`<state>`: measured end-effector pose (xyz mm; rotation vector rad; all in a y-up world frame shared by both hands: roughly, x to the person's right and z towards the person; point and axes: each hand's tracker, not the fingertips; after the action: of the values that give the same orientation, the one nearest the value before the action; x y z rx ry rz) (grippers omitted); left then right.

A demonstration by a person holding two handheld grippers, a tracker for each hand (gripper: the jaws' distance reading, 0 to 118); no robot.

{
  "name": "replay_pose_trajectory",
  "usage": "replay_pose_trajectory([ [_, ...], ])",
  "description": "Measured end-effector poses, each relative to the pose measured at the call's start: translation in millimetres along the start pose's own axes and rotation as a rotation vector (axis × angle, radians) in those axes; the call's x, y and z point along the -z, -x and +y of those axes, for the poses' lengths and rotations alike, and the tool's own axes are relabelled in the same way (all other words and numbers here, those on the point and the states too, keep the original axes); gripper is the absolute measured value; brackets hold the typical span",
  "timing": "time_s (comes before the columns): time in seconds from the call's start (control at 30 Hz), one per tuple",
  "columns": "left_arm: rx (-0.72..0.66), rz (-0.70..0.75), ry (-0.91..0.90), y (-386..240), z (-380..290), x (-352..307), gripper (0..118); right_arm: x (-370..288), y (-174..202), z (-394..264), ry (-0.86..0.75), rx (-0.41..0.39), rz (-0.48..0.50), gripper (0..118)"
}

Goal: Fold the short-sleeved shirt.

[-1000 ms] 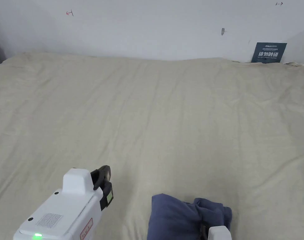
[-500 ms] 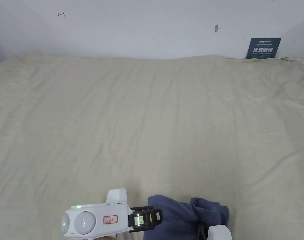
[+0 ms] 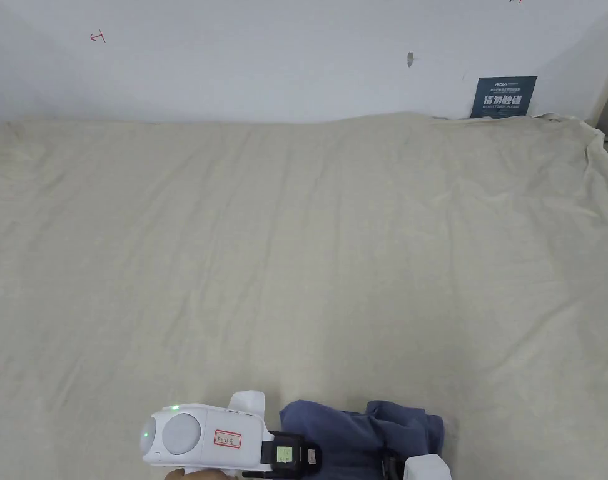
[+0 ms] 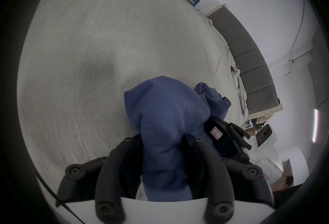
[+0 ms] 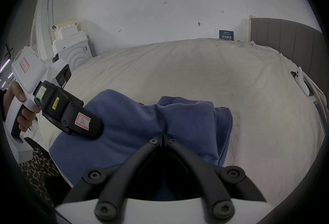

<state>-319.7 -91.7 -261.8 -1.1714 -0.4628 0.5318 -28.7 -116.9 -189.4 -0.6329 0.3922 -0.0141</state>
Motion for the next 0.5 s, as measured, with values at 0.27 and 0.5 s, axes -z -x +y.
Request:
replay_pose_trajectory([
  [0.27, 0.082, -0.019, -0.060, -18, 1, -23, 22, -27, -8, 32, -0.053, -0.002, 0.016, 0],
  [0.5, 0.144, 0.038, -0.085, 4, 24, -77, 22, -70, 3, 96, -0.239, -0.058, 0.005, 0],
])
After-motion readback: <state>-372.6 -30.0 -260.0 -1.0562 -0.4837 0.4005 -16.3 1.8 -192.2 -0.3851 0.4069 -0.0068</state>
